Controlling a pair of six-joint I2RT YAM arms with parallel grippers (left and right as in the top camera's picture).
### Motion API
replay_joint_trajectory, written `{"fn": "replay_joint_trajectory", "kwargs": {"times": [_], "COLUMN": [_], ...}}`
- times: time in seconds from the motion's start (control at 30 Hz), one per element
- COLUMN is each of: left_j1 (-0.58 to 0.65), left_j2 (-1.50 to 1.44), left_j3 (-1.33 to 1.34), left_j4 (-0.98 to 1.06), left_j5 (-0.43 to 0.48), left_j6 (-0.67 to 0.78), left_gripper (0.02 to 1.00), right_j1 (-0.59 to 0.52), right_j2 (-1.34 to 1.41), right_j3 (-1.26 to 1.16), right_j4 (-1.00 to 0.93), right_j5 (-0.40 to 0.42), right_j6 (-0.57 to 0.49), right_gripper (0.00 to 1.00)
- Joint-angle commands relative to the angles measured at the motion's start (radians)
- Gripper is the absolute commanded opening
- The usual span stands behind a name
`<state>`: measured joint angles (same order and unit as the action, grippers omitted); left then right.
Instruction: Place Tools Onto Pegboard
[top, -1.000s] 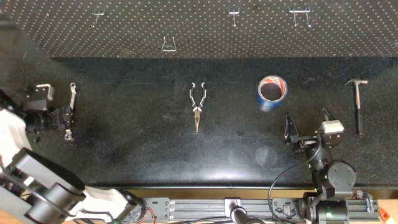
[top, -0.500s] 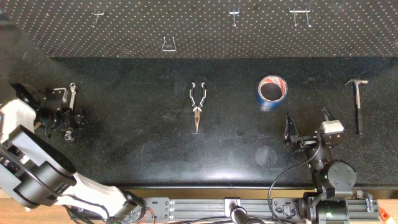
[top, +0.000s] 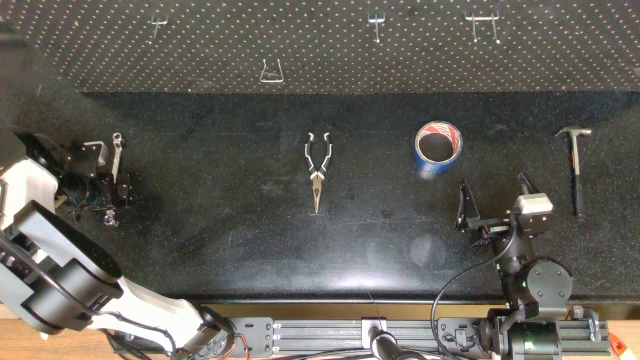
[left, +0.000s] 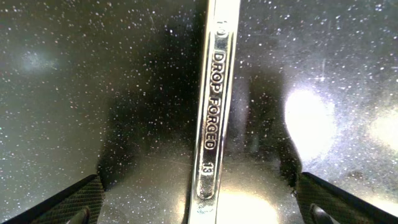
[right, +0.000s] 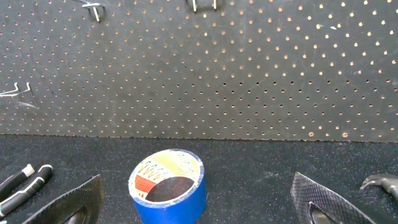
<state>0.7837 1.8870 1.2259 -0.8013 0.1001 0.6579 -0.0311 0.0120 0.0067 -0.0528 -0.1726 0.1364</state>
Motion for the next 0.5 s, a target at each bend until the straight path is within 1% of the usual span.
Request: {"fn": "replay_joint_trajectory", "kwargs": {"times": [0.03, 0.4, 0.43, 0.5], "left_j1": [0.0, 0.0, 0.0, 0.0], "left_j2": [0.018, 0.018, 0.018, 0.018], "left_j3": [0.011, 0.01, 0.01, 0.01], "left_j4": [0.013, 0.024, 0.024, 0.024], "left_j5": [-0.014, -0.011, -0.011, -0.01], "left_j6": [-0.006, -0.006, -0.006, -0.006], "left_gripper": [0.993, 0.998, 0.967, 0.768], "right_j1": [-0.003, -0.003, -0.003, -0.003], "right_j2": [-0.009, -0.009, -0.009, -0.009], "right_j3": [-0.003, -0.003, -0.003, -0.003], "right_j4": [-0.006, -0.006, -0.006, -0.006], "right_j5": [0.005, 0.005, 0.005, 0.005], "right_j6": [-0.014, -0.014, -0.014, -0.014], "right_gripper": [0.976, 0.976, 0.976, 0.976]}}
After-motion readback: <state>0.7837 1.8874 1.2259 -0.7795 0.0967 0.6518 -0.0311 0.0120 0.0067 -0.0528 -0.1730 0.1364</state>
